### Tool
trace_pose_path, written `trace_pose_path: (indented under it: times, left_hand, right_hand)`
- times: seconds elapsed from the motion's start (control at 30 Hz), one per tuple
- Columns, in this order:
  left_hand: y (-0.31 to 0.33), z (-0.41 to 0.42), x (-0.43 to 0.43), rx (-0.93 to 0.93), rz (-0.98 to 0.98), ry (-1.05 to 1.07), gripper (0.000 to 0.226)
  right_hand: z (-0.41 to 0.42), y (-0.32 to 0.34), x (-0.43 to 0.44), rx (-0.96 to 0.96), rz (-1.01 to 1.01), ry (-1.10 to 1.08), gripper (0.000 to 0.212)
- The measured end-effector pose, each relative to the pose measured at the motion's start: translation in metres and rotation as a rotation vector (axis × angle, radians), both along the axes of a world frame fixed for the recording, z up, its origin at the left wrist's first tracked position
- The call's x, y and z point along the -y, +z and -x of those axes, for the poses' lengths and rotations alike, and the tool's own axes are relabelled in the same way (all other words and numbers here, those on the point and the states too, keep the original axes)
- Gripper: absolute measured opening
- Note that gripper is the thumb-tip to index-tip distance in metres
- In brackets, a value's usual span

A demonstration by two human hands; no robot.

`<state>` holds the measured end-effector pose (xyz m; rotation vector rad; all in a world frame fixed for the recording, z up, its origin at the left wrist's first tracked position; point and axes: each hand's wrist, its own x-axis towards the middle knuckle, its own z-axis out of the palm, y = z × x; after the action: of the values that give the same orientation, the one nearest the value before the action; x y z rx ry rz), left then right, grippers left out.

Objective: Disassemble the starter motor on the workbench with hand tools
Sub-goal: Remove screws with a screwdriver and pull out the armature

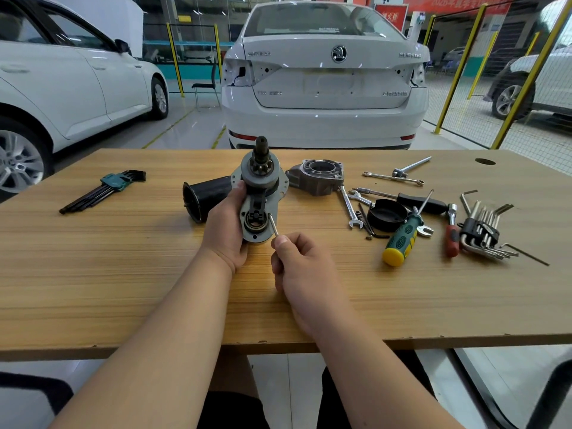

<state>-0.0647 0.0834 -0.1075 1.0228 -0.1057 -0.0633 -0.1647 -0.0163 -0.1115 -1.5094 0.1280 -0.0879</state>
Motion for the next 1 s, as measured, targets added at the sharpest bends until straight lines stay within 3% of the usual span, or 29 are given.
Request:
trace_pose_path:
  times: [0.2,0.4,0.63,1.0]
  left_hand:
    - [0.0,0.0,0.001,-0.022,0.028,-0.028,0.034]
    - [0.003,0.0,-0.001,-0.044,0.099,-0.015,0.034]
    - [0.004,0.0,-0.003,-0.022,0.13,0.014,0.029]
    - [0.002,0.0,-0.002,0.005,0.08,0.017,0.029]
  right_hand:
    - [0.003,0.004,-0.018,-0.082,-0.252,0.028,0.02]
    - [-0.002,0.004,-0.02,-0.037,-0.085,-0.021,0.032]
    - [-0.005,0.002,-0.01,0.093,0.148,-0.04,0.025]
    - [-0.006,0.001,-0.004,0.089,0.137,-0.025,0.026]
